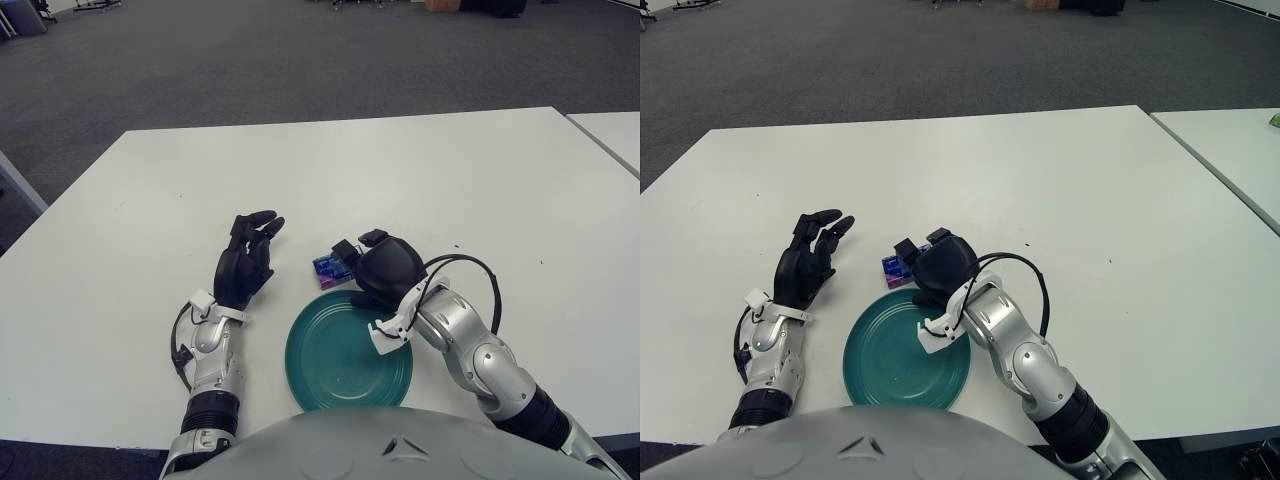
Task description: Put the gum into the plate.
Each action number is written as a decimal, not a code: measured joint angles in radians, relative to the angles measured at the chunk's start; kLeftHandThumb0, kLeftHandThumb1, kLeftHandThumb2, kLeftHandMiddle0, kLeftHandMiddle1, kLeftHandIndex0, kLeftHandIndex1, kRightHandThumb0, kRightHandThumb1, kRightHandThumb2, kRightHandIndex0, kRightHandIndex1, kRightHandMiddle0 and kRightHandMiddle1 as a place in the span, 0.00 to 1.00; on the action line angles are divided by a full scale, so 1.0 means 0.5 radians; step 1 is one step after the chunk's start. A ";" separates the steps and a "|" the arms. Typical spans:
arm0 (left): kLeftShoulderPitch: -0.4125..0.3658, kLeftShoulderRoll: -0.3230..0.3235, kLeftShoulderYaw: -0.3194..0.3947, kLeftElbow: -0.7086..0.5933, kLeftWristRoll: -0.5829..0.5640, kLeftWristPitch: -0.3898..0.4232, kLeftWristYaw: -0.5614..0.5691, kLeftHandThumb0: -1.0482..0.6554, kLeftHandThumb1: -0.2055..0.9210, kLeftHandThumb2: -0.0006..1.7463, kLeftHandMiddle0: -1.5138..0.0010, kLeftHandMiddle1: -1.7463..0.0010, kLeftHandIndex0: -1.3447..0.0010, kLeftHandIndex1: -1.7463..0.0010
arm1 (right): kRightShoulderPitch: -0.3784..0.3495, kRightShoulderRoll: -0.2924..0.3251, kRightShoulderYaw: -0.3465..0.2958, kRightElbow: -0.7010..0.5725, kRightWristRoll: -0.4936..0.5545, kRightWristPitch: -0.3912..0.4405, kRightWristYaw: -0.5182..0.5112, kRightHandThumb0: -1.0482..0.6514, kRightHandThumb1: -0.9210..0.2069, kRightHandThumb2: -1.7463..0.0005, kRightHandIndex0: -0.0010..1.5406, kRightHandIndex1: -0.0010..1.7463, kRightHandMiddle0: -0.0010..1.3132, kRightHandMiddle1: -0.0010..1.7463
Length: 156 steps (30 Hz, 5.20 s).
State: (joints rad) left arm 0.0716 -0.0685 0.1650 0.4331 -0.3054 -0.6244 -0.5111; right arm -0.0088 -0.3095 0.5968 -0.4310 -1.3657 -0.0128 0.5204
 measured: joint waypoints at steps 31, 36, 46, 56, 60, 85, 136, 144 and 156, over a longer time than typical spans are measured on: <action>0.010 -0.004 -0.018 -0.019 -0.004 -0.050 -0.005 0.06 1.00 0.30 0.92 0.44 0.80 0.14 | -0.054 -0.031 -0.106 0.038 0.105 0.000 -0.001 0.14 0.00 0.52 0.28 0.02 0.00 0.43; 0.010 -0.009 -0.015 -0.017 0.000 -0.063 0.024 0.02 1.00 0.25 0.91 0.47 0.77 0.16 | -0.232 -0.058 -0.210 0.110 0.195 0.000 0.053 0.14 0.00 0.54 0.30 0.03 0.00 0.43; 0.010 -0.010 -0.021 -0.013 0.043 -0.086 0.076 0.00 1.00 0.22 0.93 0.54 0.82 0.24 | -0.371 -0.012 -0.234 0.349 0.254 0.041 -0.024 0.15 0.00 0.58 0.36 0.05 0.00 0.43; 0.072 -0.011 -0.052 -0.091 0.081 -0.055 0.123 0.00 1.00 0.23 0.92 0.61 0.87 0.31 | -0.402 0.018 -0.228 0.401 0.282 0.091 -0.016 0.16 0.00 0.62 0.36 0.05 0.00 0.38; 0.135 -0.025 -0.082 -0.164 0.104 -0.043 0.156 0.00 1.00 0.25 0.90 0.62 0.90 0.32 | -0.425 0.036 -0.228 0.428 0.285 0.134 -0.017 0.17 0.00 0.63 0.35 0.05 0.00 0.37; 0.334 -0.054 -0.212 -0.396 0.097 0.056 0.196 0.01 1.00 0.18 0.93 0.54 0.80 0.30 | -0.419 0.064 -0.152 0.585 0.360 0.199 -0.034 0.15 0.00 0.63 0.35 0.05 0.00 0.41; 0.402 -0.062 -0.269 -0.462 0.029 0.126 0.172 0.00 1.00 0.15 0.94 0.52 0.86 0.28 | -0.260 0.007 -0.040 0.570 0.402 0.243 -0.080 0.17 0.00 0.64 0.30 0.04 0.00 0.39; 0.423 -0.044 -0.307 -0.498 0.019 0.180 0.138 0.00 1.00 0.18 0.94 0.53 0.93 0.28 | -0.260 -0.012 -0.032 0.604 0.416 0.206 -0.144 0.17 0.00 0.64 0.30 0.03 0.00 0.42; 0.446 -0.024 -0.320 -0.516 0.089 0.170 0.158 0.00 1.00 0.33 0.92 0.56 0.96 0.24 | -0.271 -0.012 -0.023 0.657 0.421 0.202 -0.210 0.17 0.00 0.64 0.31 0.04 0.00 0.44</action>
State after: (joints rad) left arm 0.2947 -0.0806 0.0052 0.1753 -0.2608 -0.5396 -0.4321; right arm -0.1442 -0.3153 0.5853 -0.1026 -1.1554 0.0882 0.4153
